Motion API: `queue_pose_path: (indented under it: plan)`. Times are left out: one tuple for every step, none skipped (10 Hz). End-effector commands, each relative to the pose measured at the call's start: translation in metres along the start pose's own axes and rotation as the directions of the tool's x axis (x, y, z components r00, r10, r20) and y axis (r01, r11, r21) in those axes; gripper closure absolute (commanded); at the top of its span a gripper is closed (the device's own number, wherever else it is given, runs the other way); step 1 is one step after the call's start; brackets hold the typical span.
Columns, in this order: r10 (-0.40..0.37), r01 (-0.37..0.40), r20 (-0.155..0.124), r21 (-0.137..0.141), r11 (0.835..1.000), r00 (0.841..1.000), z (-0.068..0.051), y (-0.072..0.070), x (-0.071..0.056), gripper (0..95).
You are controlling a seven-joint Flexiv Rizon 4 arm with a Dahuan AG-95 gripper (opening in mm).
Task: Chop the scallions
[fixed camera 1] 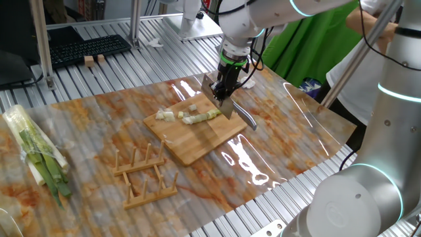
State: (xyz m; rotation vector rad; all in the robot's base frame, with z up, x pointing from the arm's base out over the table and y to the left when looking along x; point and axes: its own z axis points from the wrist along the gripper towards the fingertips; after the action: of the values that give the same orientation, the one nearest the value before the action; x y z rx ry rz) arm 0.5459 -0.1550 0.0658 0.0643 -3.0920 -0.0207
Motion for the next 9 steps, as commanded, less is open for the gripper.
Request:
queue_pose_path:
  plan:
    - [-0.004,0.003,0.009,0.006,1.000,1.000,0.016,0.003,-0.006,95.0]
    - [-0.007,0.006,0.015,0.011,1.000,1.000,0.026,0.005,-0.009,95.0]
    - [-0.008,0.008,0.022,0.017,1.000,1.000,0.037,0.008,-0.013,95.0]
    - [-0.008,0.008,0.022,0.024,1.000,1.000,0.041,0.009,-0.015,95.0]
    - [-0.011,0.010,0.022,0.035,0.999,1.000,0.040,0.008,-0.015,95.0]
    - [-0.010,0.009,0.022,0.037,0.999,1.000,0.040,0.008,-0.014,95.0]
    - [-0.008,0.008,0.018,0.037,0.999,1.000,0.039,0.007,-0.014,95.0]
    - [-0.011,0.011,0.001,0.029,1.000,1.000,0.030,0.003,-0.012,95.0]
    - [-0.013,0.013,-0.003,0.024,1.000,1.000,0.024,0.000,-0.011,95.0]
